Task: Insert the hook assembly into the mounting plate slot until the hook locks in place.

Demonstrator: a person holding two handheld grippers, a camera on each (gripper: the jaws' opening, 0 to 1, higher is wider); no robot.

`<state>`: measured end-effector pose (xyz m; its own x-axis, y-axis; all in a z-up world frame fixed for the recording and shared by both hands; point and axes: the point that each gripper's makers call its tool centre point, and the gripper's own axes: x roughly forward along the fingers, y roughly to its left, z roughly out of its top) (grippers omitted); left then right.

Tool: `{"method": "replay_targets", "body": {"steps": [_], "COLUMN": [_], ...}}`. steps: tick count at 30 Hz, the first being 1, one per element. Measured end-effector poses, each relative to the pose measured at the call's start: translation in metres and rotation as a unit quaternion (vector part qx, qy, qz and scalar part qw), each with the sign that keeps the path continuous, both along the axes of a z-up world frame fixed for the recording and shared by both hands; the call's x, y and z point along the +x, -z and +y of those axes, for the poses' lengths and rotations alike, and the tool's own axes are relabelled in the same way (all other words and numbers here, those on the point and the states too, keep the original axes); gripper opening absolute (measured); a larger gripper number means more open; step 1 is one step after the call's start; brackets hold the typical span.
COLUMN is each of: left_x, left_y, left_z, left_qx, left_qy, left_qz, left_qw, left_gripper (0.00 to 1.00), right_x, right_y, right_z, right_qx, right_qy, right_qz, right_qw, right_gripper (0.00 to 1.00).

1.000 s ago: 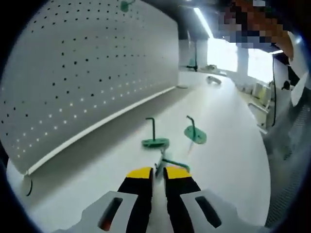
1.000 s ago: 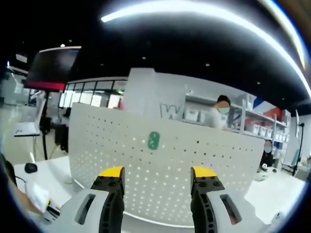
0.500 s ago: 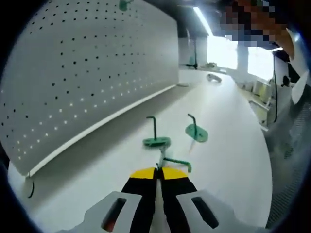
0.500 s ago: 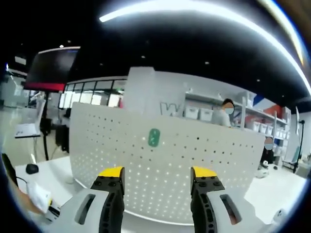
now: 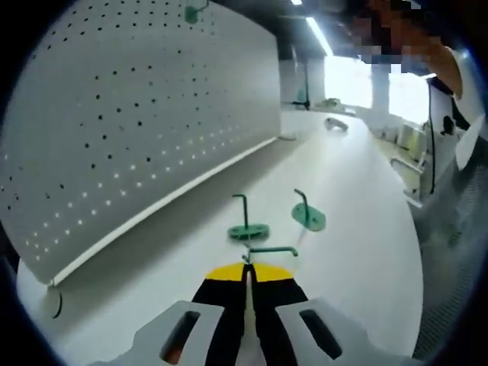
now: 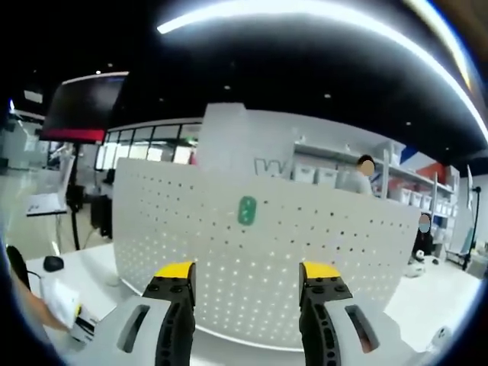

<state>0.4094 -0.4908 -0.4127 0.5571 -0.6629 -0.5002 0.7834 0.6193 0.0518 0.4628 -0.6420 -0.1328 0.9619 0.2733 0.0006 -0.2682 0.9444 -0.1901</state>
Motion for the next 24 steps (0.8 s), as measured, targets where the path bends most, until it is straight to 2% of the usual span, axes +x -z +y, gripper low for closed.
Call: {"method": "replay_targets", "body": {"steps": [11,24], "left_x": [0.005,0.007], "left_y": [-0.011,-0.015], "left_z": [0.0,0.005], "left_qx": [-0.012,-0.024], "left_qy": [-0.01,-0.02], "left_qz": [-0.006,-0.001], "left_qw": [0.9999,0.9995], "left_gripper": [0.02,0.01], "right_x": [-0.001,-0.001], "right_y": [0.005,0.008], "right_z": [0.0,0.006], "right_qx": [-0.001,-0.005], "right_qy": [-0.004,-0.012], "right_qz": [0.005,0.008], "right_qw": [1.0,0.9999], "right_gripper": [0.54,0.54]}}
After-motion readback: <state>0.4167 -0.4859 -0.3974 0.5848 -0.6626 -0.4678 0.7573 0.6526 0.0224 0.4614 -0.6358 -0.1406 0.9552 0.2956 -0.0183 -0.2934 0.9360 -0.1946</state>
